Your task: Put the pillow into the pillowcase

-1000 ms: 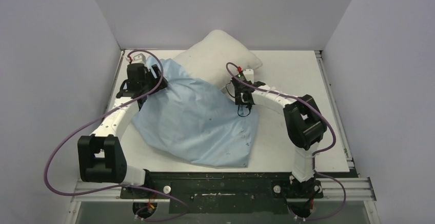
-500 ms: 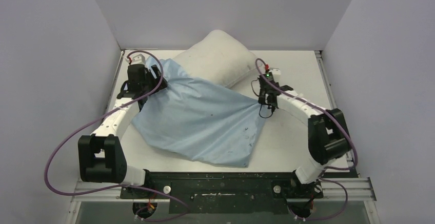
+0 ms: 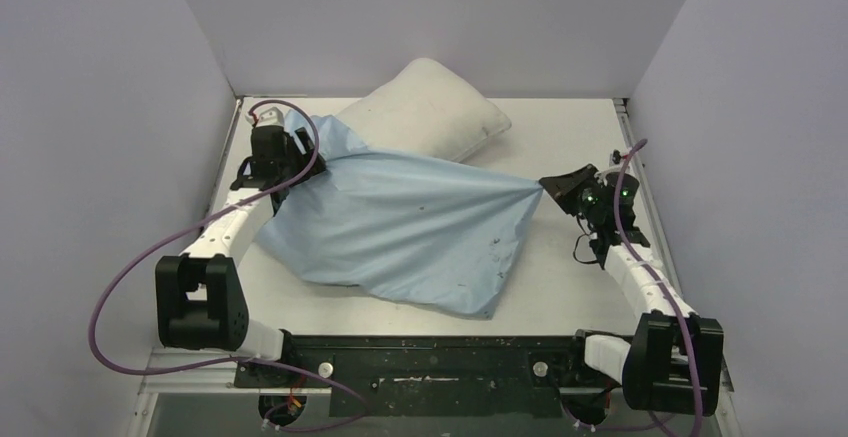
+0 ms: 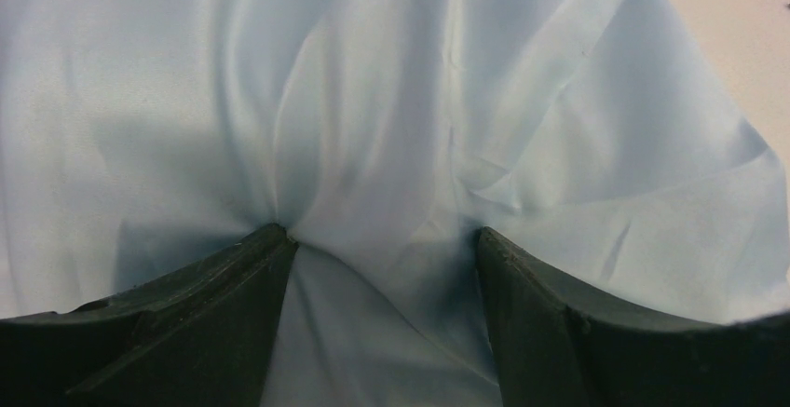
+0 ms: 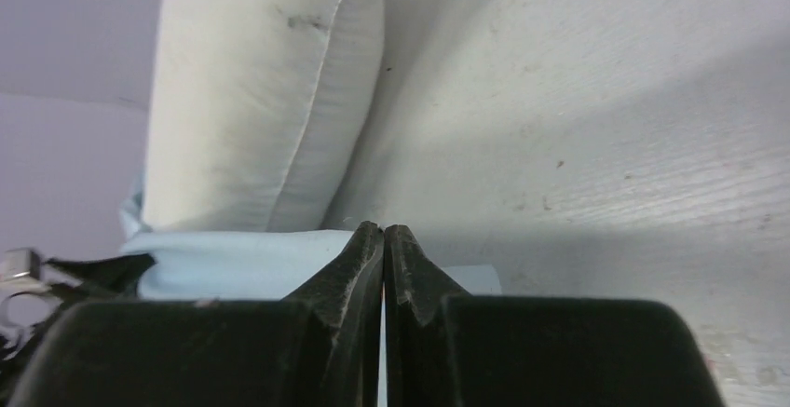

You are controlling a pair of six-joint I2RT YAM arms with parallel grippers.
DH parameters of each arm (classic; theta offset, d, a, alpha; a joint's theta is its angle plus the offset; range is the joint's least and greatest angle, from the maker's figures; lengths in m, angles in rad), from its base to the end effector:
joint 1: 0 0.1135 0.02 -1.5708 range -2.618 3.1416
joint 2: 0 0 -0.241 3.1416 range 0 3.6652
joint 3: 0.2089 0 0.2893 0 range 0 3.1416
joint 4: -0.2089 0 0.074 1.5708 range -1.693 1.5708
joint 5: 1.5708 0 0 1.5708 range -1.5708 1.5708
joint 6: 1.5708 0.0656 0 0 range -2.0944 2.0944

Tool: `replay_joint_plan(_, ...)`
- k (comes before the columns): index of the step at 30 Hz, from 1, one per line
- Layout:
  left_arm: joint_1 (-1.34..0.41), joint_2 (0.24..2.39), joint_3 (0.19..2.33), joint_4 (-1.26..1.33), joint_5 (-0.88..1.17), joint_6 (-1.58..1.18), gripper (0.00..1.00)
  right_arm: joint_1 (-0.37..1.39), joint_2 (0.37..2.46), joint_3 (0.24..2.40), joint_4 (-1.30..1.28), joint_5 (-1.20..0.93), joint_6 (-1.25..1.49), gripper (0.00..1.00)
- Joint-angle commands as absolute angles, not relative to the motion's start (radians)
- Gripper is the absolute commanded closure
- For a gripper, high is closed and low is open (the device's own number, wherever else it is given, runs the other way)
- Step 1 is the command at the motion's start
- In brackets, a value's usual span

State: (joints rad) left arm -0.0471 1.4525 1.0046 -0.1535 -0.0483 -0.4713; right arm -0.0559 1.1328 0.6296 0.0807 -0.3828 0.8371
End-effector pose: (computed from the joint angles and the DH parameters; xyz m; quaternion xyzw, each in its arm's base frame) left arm 0.3874 -0.0151 0.2054 -0.1972 0.8624 -0.0987 0.4557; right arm 0.3185 0.0067 0.1925 0.2628 0.7881 0.3507 0.4322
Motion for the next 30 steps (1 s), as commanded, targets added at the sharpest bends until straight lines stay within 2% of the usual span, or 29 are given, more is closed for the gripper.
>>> replay_joint_plan(1,-0.025,1.488,1.021,-0.188,-0.098,-0.47,0.29,-0.127,1.163,0.548,0.493,-0.715,1.117,0.97)
replay_joint_plan(3,-0.025,1.492,1.04,-0.196,-0.1,-0.468,0.29,-0.127,1.179,0.564,0.503,-0.769,1.11,0.8)
replay_joint_plan(8,-0.025,1.494,1.131,-0.244,-0.095,-0.439,0.29,-0.127,1.133,0.677,0.2,-0.701,0.915,0.44)
replay_joint_plan(13,-0.061,1.432,1.187,-0.275,-0.082,-0.413,0.29,-0.107,1.138,0.741,0.061,-0.658,0.823,0.24)
replay_joint_plan(19,-0.22,1.326,1.137,-0.297,-0.2,-0.37,0.28,0.036,1.208,0.799,0.117,-0.492,0.852,0.01)
replay_joint_plan(25,-0.252,1.23,1.021,-0.322,-0.204,-0.428,0.28,0.167,1.359,0.834,0.331,-0.316,1.012,0.0)
replay_joint_plan(30,-0.249,1.126,0.978,-0.373,-0.254,-0.485,0.27,0.277,1.542,0.929,0.462,-0.223,1.045,0.0)
